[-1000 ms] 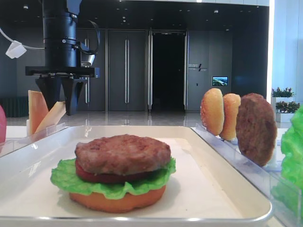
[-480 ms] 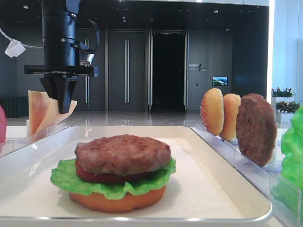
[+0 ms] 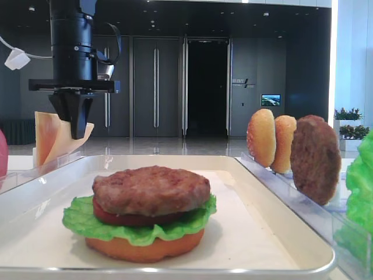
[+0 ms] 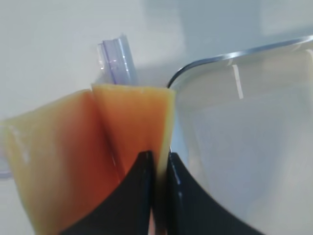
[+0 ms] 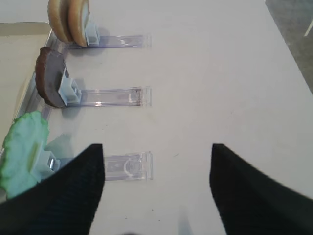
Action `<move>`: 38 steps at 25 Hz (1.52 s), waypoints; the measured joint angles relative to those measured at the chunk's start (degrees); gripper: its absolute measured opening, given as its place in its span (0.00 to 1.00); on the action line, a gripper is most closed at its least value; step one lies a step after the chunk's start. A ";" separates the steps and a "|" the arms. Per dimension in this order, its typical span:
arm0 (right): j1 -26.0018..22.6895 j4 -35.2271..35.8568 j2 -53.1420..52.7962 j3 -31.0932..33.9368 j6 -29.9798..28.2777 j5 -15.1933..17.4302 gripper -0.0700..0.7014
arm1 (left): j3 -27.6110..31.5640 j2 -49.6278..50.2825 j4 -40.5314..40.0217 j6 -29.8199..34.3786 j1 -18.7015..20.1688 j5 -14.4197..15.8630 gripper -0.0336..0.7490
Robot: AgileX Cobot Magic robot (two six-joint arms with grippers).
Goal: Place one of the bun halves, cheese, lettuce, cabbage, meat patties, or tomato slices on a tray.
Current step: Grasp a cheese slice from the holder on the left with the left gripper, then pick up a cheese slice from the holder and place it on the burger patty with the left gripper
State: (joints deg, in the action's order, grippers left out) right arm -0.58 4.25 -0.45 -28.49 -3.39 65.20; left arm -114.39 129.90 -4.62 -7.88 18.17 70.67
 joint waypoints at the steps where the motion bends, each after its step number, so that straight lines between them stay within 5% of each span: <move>1: 0.00 0.00 0.00 0.00 0.00 0.00 0.70 | 0.00 -0.11 0.00 0.00 -0.03 0.11 0.09; 25: 0.00 0.00 0.00 0.00 0.00 0.00 0.70 | 0.82 -11.31 12.96 -0.50 -1.91 0.17 0.09; 38: 0.00 0.00 0.00 0.00 0.00 0.00 0.70 | 20.37 -26.26 16.14 -3.39 -0.78 -0.63 0.09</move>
State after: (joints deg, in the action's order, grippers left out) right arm -0.58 4.25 -0.45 -28.49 -3.39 65.20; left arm -94.02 103.64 11.52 -11.27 17.40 70.03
